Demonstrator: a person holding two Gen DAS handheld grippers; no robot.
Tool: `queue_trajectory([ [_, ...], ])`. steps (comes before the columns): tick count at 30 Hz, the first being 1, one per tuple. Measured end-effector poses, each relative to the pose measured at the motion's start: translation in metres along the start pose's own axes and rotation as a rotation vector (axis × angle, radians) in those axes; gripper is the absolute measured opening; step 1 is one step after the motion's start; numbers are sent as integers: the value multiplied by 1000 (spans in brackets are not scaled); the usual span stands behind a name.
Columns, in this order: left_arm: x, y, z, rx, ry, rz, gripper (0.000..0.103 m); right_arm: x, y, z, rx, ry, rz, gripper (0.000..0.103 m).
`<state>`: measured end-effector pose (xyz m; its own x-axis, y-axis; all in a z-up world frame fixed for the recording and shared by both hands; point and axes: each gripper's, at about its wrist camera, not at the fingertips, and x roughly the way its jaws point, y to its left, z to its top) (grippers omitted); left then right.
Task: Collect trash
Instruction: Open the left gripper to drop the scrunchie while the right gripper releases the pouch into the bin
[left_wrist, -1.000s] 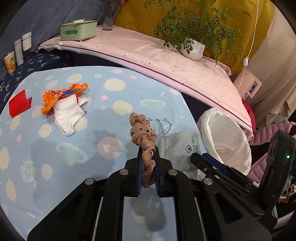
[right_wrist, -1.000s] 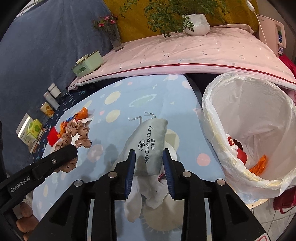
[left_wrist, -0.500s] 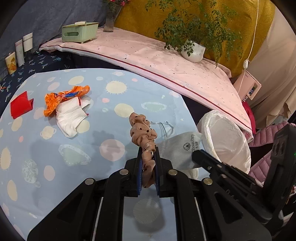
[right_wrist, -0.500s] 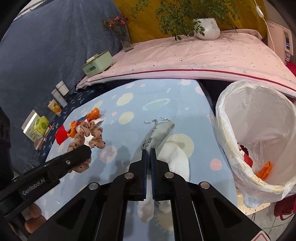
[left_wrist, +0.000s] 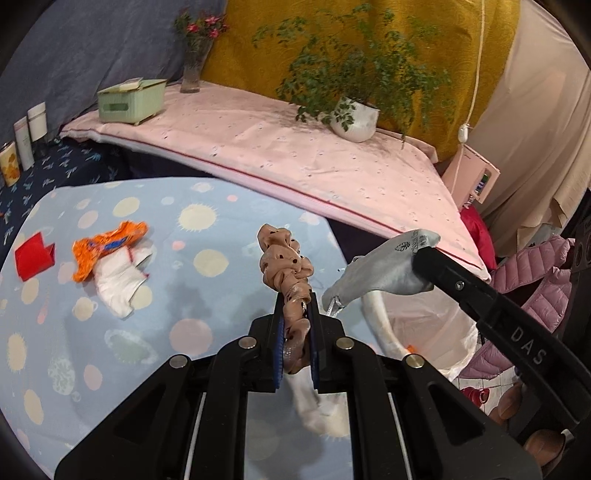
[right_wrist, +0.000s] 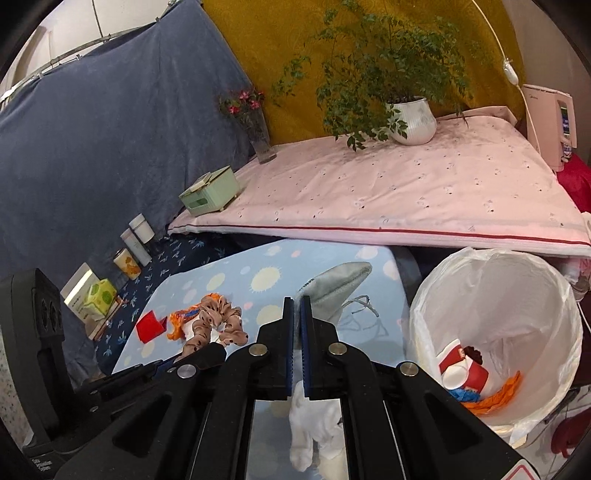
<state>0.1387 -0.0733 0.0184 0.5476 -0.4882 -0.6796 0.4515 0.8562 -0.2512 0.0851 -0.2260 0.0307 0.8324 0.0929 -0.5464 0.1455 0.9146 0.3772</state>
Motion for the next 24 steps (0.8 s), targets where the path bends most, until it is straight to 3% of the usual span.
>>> queue_trajectory([
  [12, 22, -86, 6, 120, 20, -97, 10, -43, -76, 13, 83, -76, -131, 4],
  [24, 54, -155, 0, 218, 71, -164, 11, -67, -147, 9, 167, -97, -222, 4],
])
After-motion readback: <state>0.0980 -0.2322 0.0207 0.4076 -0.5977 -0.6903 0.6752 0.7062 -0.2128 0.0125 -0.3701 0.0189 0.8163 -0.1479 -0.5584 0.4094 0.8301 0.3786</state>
